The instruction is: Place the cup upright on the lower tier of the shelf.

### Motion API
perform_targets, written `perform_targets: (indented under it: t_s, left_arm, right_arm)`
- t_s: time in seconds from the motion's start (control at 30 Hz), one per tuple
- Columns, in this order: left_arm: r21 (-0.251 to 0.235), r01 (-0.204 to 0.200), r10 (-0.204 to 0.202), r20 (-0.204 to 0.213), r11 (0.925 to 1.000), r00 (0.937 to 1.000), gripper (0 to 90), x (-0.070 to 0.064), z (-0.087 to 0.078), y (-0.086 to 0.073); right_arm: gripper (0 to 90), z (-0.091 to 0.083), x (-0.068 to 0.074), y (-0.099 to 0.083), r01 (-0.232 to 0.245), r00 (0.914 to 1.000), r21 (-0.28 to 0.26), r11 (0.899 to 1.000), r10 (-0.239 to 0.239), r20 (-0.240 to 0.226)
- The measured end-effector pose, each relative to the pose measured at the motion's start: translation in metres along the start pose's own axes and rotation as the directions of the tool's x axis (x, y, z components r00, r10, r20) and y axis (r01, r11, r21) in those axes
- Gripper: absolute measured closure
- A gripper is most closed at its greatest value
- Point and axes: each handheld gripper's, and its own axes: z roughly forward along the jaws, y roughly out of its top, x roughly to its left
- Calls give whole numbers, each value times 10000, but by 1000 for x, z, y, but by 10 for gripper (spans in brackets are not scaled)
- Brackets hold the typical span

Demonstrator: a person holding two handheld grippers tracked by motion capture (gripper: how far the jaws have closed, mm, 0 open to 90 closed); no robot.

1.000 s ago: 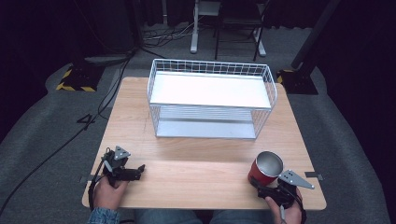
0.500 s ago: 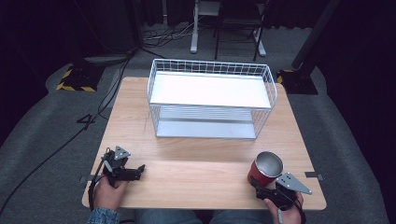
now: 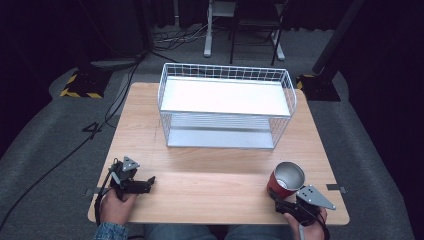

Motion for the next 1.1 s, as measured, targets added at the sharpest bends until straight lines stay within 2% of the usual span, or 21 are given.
perform_targets:
  t_s: [0.2,0.47,0.53,0.6,0.67,1.1]
  left_arm:
    - [2,-4,4,-2,10000,10000,38,0,0,0]
    - [0,-1,1,-2,10000,10000,38,0,0,0]
    - [4,-33,33,12,10000,10000,38,0,0,0]
    - [31,-82,82,20,10000,10000,39,0,-1,0]
    - [-10,27,-27,19,10000,10000,39,-1,-1,-1]
    - [-4,39,-39,7,10000,10000,39,-1,-1,-1]
  right_arm:
    - [167,-2,-2,9,16,10000,-51,10000,-16,-36]
    - [167,-1,-3,33,239,9996,-155,9996,-241,-144]
    - [166,3,-3,42,368,9990,-200,9991,-373,-264]
    - [167,4,-2,44,380,9989,-222,9990,-386,-283]
    - [166,10,-2,52,398,9981,-226,9990,-408,-454]
    - [166,37,7,79,474,9944,-327,9983,-502,-933]
